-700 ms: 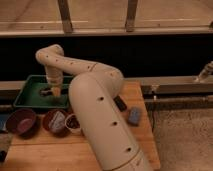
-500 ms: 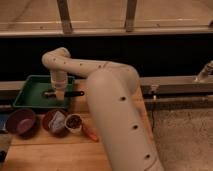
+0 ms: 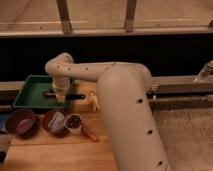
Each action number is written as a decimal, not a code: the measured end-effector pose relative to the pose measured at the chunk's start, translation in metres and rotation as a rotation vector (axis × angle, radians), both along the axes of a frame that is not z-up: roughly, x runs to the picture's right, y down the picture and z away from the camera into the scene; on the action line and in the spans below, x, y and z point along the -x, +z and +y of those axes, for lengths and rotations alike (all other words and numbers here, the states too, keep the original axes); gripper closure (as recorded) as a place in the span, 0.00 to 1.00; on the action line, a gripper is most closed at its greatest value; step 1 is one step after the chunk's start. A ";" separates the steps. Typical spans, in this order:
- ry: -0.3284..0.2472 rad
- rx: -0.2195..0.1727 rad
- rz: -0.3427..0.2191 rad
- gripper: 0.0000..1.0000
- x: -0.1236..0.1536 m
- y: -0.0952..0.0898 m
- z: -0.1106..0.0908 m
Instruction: Wipe tray with brush
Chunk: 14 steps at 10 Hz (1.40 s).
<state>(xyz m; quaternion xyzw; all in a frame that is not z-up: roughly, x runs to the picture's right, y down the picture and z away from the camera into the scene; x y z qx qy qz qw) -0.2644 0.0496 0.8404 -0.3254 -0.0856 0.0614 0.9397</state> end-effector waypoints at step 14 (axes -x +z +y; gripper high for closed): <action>-0.151 0.011 0.242 1.00 -0.018 0.071 -0.018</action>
